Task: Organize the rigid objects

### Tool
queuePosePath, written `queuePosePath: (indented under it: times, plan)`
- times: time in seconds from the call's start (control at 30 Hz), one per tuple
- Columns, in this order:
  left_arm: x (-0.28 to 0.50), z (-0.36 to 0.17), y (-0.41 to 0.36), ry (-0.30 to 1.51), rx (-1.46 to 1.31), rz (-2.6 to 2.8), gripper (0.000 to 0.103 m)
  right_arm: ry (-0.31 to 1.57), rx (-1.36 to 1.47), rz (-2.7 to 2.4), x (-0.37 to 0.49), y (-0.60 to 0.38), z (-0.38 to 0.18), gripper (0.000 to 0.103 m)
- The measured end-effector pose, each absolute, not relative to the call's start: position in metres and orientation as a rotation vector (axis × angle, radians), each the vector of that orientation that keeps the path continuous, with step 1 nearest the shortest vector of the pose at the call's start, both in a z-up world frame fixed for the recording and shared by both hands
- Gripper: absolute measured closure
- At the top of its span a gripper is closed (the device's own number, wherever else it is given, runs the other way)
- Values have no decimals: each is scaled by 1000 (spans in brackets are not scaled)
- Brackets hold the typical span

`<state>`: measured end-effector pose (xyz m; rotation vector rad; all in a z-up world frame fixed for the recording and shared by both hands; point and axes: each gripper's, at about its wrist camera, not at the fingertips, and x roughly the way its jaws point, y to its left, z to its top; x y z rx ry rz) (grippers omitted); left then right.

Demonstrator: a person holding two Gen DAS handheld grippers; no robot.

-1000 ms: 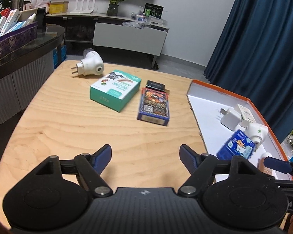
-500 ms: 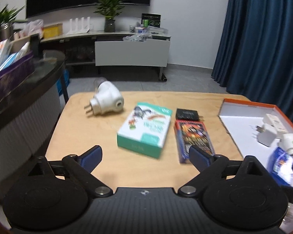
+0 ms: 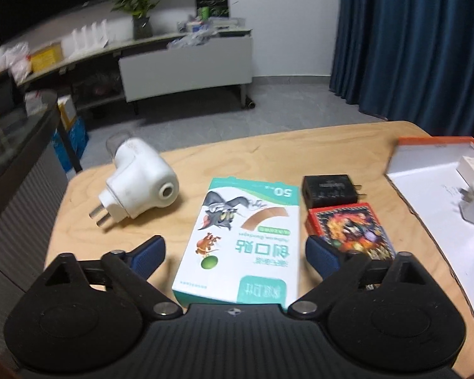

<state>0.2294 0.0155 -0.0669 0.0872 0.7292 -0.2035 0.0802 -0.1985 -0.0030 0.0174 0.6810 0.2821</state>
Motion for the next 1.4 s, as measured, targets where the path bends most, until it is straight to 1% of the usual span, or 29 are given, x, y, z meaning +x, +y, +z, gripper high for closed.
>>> queuePosePath:
  times: [0.03,0.07,0.27,0.47,0.7,0.77,0.8,0.83,0.9,1.1,1.4]
  plan:
    - [232,-70,19,750,49,-210,30,683,21,282,83,-196,-3,14]
    - [229,-70,22,735,28,-198,31,684,23,280,86,-194,-3,14]
    - [197,-63,34,718,-25,-156,31,714,86,291,118,-177,-5,13]
    - [161,-36,56,672,-82,-62,31,773,182,270,165,-149,-19,11]
    - [136,-23,67,625,-134,-17,31,851,107,153,207,-111,-44,9]
    - [134,-24,66,620,-140,-22,31,843,67,143,210,-106,-49,7]
    - [133,-24,66,618,-142,-24,31,839,52,151,210,-104,-49,15]
    - [133,-25,66,618,-143,-24,31,831,42,156,209,-104,-48,27]
    - [130,-24,66,613,-159,-25,31,837,59,194,206,-111,-46,30]
    - [117,-16,53,585,-163,-52,31,800,90,250,166,-139,-29,30]
    - [78,9,8,539,-147,-137,31,594,53,206,71,-197,32,30]
